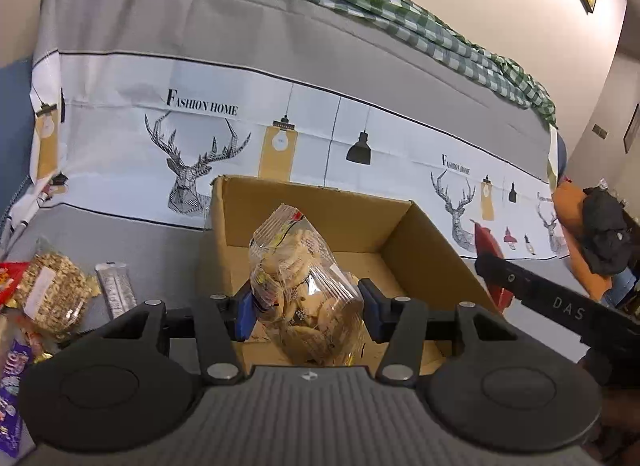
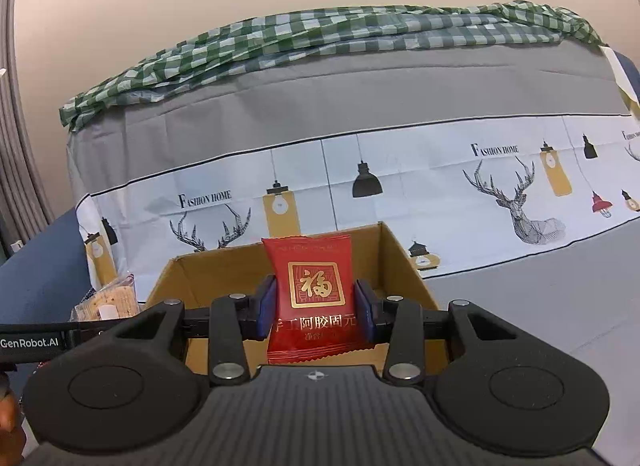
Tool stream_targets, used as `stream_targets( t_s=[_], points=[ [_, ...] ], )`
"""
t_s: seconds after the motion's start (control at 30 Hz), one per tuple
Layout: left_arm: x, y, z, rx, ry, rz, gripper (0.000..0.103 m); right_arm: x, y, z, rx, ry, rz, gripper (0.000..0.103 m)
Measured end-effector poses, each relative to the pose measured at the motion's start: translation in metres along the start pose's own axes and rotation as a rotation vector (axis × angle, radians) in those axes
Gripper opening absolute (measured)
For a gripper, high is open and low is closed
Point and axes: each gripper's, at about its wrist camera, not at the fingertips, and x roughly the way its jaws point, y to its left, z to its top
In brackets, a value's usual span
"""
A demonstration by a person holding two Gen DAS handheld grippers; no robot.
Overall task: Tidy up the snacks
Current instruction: 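Carry the cookie bag in the left tool and red packet in the right tool over the box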
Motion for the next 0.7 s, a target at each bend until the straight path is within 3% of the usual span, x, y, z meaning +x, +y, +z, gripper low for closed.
stream_targets(
  t_s=[0.7],
  points=[
    [-0.005, -0.022, -0.009, 0.049, -0.016, -0.104, 0.057, 0.002, 0.003, -0.002, -0.005, 0.013, -0.003, 0.042]
  ],
)
